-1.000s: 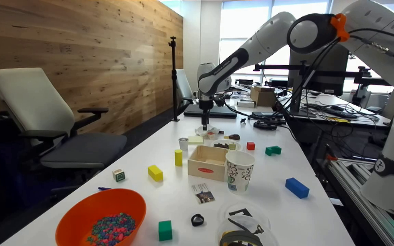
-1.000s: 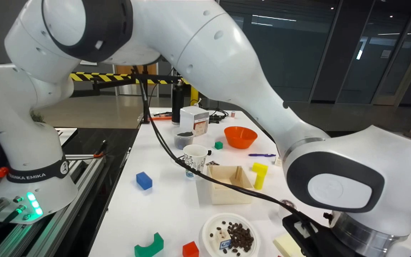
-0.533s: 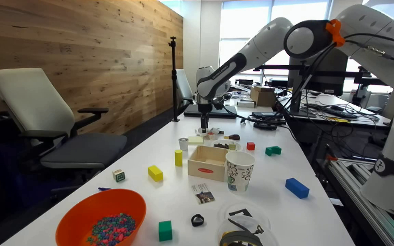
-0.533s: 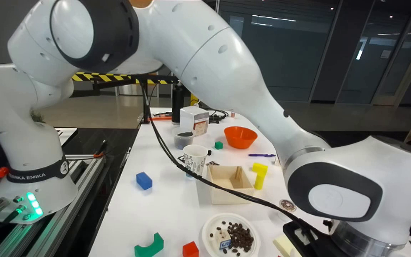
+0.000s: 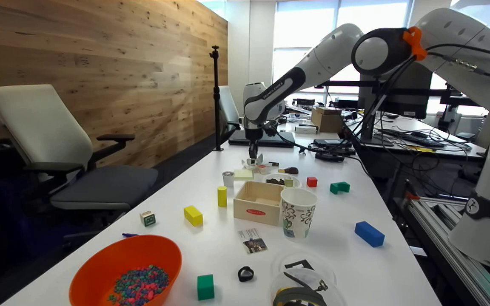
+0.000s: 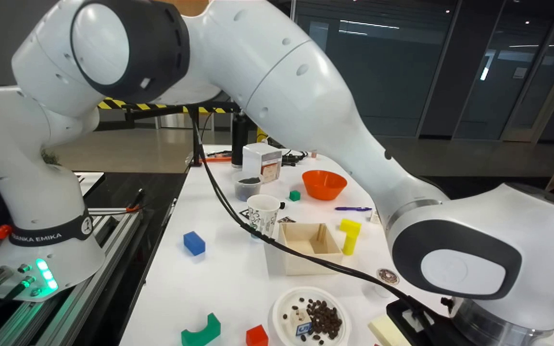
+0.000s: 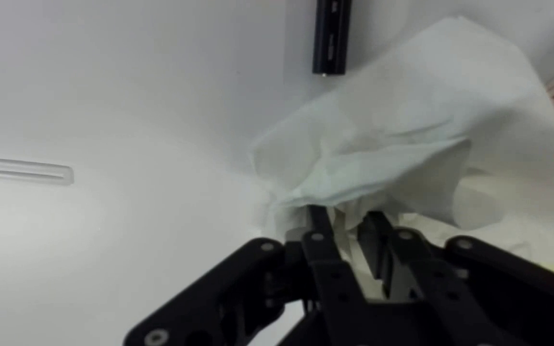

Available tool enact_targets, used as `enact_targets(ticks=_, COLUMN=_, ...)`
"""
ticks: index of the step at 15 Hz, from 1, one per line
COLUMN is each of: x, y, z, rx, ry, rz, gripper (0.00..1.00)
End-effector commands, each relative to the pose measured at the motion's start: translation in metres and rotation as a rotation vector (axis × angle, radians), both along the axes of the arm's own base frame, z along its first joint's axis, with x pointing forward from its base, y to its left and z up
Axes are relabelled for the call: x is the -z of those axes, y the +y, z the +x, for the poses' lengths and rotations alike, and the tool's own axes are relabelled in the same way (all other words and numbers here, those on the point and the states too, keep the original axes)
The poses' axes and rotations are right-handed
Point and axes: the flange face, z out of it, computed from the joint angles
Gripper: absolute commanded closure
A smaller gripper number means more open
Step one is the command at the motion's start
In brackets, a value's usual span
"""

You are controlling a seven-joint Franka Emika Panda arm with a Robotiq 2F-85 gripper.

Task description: Lift and drop the paper towels

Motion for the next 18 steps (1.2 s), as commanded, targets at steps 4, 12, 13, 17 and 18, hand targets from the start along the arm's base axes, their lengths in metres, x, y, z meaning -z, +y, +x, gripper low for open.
enact_targets(ticks=4, x=-0.026, y=-0.003, z=0.005, rx=0.021, ry=0.001, rz=-0.047, gripper=0.99)
enact_targets(ticks=12, x=-0.047, y=-0.012, z=0.006, rx=0.039, ry=-0.018, rz=-0.098, gripper=0.99)
enact_targets(ticks=13, x=-0.046, y=-0.011, z=0.007, rx=0.033, ry=-0.024, rz=-0.089, gripper=0.99)
enact_targets(ticks=17, x=-0.044, y=-0.002, z=0.012, rx=0.003, ry=-0.034, rz=-0.081, gripper=0.71)
enact_targets(ticks=18, x=-0.048, y=-0.001, z=0.012, rx=0.010, ry=-0.031, rz=-0.091, gripper=0.65)
